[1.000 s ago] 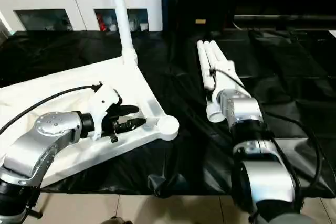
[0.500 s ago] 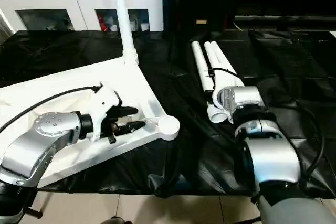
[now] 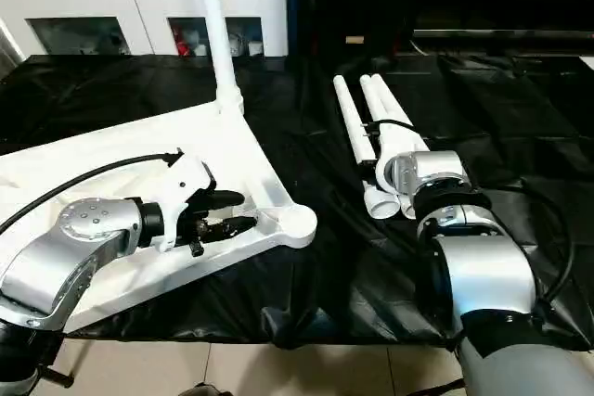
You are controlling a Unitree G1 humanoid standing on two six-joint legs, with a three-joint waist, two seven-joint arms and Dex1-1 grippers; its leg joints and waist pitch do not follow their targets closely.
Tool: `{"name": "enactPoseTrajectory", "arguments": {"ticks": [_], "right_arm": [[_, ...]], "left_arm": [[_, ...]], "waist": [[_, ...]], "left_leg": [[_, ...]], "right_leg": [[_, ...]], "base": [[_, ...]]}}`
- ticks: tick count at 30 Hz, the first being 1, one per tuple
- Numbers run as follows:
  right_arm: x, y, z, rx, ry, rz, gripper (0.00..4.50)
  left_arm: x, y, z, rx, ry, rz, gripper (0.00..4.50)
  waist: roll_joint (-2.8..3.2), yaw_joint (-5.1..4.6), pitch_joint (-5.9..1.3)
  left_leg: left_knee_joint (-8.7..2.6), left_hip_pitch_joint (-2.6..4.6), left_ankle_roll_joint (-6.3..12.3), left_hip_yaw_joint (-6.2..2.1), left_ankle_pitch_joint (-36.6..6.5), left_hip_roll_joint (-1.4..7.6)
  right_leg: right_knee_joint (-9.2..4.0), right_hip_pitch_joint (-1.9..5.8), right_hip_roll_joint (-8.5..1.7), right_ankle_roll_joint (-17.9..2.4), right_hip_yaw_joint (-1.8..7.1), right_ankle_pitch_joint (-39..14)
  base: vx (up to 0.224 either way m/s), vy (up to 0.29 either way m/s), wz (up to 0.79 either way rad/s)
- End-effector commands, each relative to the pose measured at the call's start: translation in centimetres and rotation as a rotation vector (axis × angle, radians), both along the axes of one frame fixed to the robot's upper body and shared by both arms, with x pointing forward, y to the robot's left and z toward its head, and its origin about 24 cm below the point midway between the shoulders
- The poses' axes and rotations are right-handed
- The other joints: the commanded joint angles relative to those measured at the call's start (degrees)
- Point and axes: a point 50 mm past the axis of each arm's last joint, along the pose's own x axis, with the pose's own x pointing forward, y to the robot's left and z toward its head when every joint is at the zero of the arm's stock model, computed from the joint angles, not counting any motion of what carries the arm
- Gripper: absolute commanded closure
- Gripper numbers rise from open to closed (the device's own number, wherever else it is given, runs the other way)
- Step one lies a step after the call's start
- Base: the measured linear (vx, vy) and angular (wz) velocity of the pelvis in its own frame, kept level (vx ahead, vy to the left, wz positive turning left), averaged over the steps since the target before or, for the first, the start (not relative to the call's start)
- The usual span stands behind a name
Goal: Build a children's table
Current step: Pick table leg
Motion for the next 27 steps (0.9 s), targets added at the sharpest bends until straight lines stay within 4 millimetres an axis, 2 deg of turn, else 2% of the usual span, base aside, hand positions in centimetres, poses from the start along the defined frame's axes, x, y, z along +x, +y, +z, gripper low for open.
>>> {"name": "enactPoseTrajectory", "arguments": {"ticks": [1,2,6,10,13,15,18,20,21,22,23,24,25,27], "right_arm": [[-0.9,-0.2,-1.6,0.005,0.084,-0.017,2.65],[-0.9,-0.3,-1.6,0.006,0.083,-0.018,2.65],[-0.7,-0.4,-1.4,0.022,0.056,-0.032,2.65],[-0.1,-0.2,-0.3,0.096,-0.012,-0.039,2.65],[0.4,0.5,0.7,0.237,-0.103,0.009,2.65],[0.4,0.7,0.9,0.272,-0.12,0.024,2.65],[0.5,0.8,1.1,0.321,-0.141,0.034,2.65],[0.7,1.4,2.5,0.487,-0.371,0.095,2.65],[0.7,1.4,2.5,0.488,-0.373,0.095,2.66],[0.6,1.6,2.7,0.527,-0.411,0.116,2.66],[0.3,1.8,3.2,0.601,-0.479,0.159,2.66],[-0.4,2.1,3.5,0.708,-0.547,0.209,2.66],[-0.4,2.1,3.5,0.708,-0.547,0.209,2.66],[-1.8,2.6,4.0,0.848,-0.617,0.288,2.66]], "left_arm": [[0.0,-0.1,0.6,0.007,-0.019,-0.014,2.1],[0.1,-0.1,0.6,0.008,-0.021,-0.012,2.1],[0.3,-0.1,0.7,0.014,-0.041,-0.001,2.1],[0.9,0.0,1.1,-0.006,-0.079,0.045,2.1],[1.7,-0.1,1.5,-0.03,-0.122,0.106,2.1],[2.0,-0.2,1.6,-0.043,-0.135,0.124,2.1],[2.3,-0.4,1.8,-0.068,-0.141,0.145,2.1],[3.2,-1.4,2.1,-0.199,-0.124,0.22,2.1],[3.2,-1.4,2.1,-0.2,-0.124,0.22,2.1],[3.4,-1.7,2.2,-0.23,-0.115,0.233,2.1],[3.7,-2.2,2.3,-0.295,-0.09,0.256,2.1],[4.1,-2.9,2.4,-0.38,-0.037,0.279,2.1],[4.1,-2.9,2.4,-0.38,-0.037,0.279,2.1],[4.8,-3.7,2.5,-0.456,0.023,0.33,2.1]], "waist": [[-0.21,0.23,-4.04],[-0.09,0.25,-4.03],[-0.25,0.25,-4.01],[-0.28,0.29,-4.04],[-0.26,0.37,-4.3],[-0.3,0.39,-4.42],[-0.29,0.53,-4.59],[-0.37,0.82,-4.67],[-0.41,1.16,-5.01],[-0.41,1.16,-5.01],[-0.51,1.39,-4.73],[-0.55,1.73,-4.79],[-0.66,1.8,-4.78],[-0.64,2.04,-4.7]], "left_leg": [[-3.35,0.69,0.08,-0.33,-9.99,1.52],[-3.37,0.74,0.03,-0.35,-10.26,1.54],[-3.42,0.73,-0.04,-0.36,-10.62,1.53],[-3.37,0.68,0.13,-0.35,-10.39,1.51],[-3.14,0.51,1.02,-0.34,-8.77,1.53],[-2.95,0.27,2.16,-0.35,-6.29,1.49],[-2.71,0.38,3.23,-0.21,-5.06,1.47],[-2.53,0.25,4.39,-0.1,-4.7,1.64],[-2.44,0.34,5.02,-0.29,-3.73,1.75],[-2.44,0.34,5.02,-0.29,-3.73,1.75],[-2.37,0.28,5.95,-0.01,-4.46,1.6],[-2.38,0.33,6.4,-0.12,-4.56,1.81],[-2.41,0.32,6.64,-0.13,-4.59,1.85],[-2.54,0.31,6.82,-0.3,-4.86,1.92]], "right_leg": [[-3.66,3.02,-2.93,-14.4,2.41,-5.65],[-3.7,2.97,-2.93,-14.34,2.38,-5.99],[-3.74,2.99,-2.94,-14.25,2.39,-6.51],[-3.79,2.99,-2.93,-14.07,2.36,-6.71],[-3.54,3.2,-2.96,-14.36,2.35,-3.93],[-3.25,3.31,-2.84,-14.9,2.23,-1.02],[-3.15,3.22,-2.84,-15.57,2.24,1.07],[-3.16,3.31,-3.02,-15.5,2.35,2.99],[-2.87,3.27,-3.12,-15.79,2.23,3.97],[-2.87,3.27,-3.12,-15.79,2.23,3.97],[-3.19,3.14,-2.95,-15.87,2.25,3.42],[-3.16,3.23,-3.01,-15.82,2.26,3.2],[-3.24,3.2,-2.97,-15.73,2.23,2.9],[-3.39,3.16,-2.92,-14.95,2.16,0.89]], "base": [[0.0,0.0,0.0],[0.0,0.0,0.0],[0.0,0.0,0.0],[0.0,0.0,0.0],[0.0,0.0,0.0],[0.0,0.0,0.0],[0.0,0.0,0.0],[0.0,0.0,0.0],[0.0,0.0,0.0],[0.0,0.0,0.0],[0.0,0.0,0.0],[0.0,0.0,0.0],[0.0,0.0,0.0],[0.0,0.0,0.0]]}}
